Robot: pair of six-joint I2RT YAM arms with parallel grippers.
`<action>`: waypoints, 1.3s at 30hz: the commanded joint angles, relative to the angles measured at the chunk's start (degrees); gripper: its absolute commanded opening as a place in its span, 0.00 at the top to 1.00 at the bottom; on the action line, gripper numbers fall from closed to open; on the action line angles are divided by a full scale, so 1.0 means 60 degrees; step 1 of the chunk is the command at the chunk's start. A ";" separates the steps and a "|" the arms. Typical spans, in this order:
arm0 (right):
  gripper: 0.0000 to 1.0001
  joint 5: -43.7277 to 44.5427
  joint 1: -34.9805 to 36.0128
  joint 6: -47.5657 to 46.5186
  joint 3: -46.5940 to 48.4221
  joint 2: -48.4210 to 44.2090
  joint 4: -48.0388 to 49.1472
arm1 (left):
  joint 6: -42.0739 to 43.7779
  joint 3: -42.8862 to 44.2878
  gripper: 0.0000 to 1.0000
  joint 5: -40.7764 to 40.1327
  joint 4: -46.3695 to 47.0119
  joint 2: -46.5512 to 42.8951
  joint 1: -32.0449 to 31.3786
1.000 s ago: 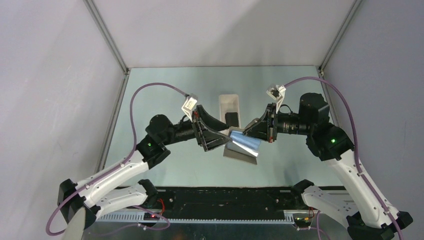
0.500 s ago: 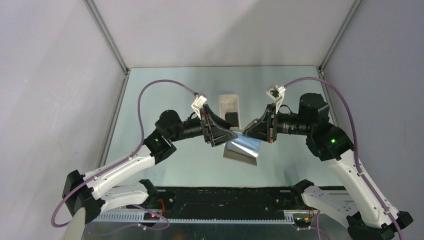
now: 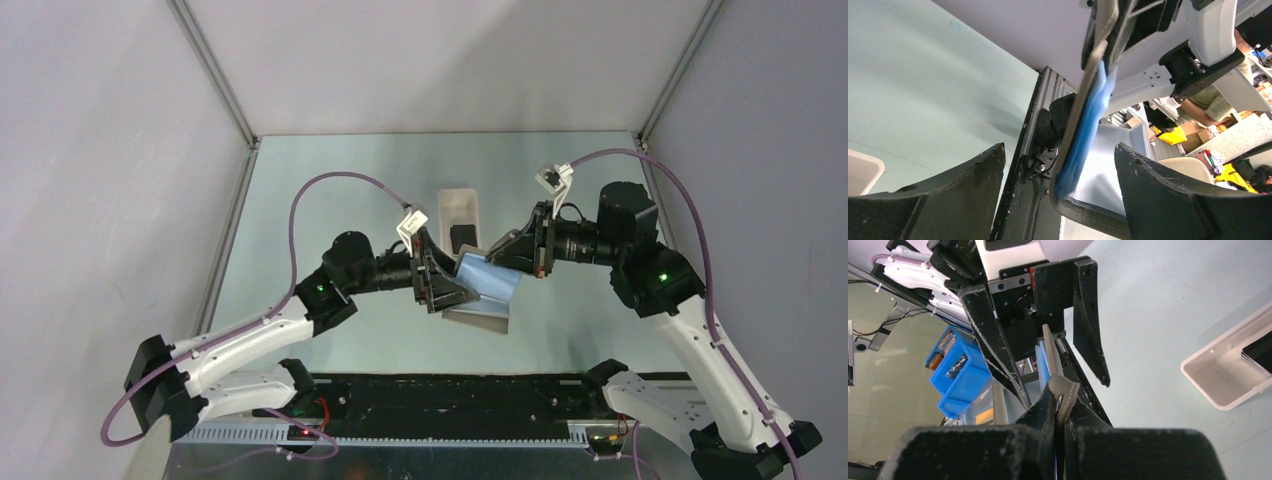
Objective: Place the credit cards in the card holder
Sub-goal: Open the card holder at the center of the board.
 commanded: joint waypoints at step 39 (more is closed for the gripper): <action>0.01 0.1041 -0.1560 0.0747 -0.0138 0.0549 -0.0619 | -0.2692 -0.0747 1.00 -0.1929 0.1990 0.0169 -0.0491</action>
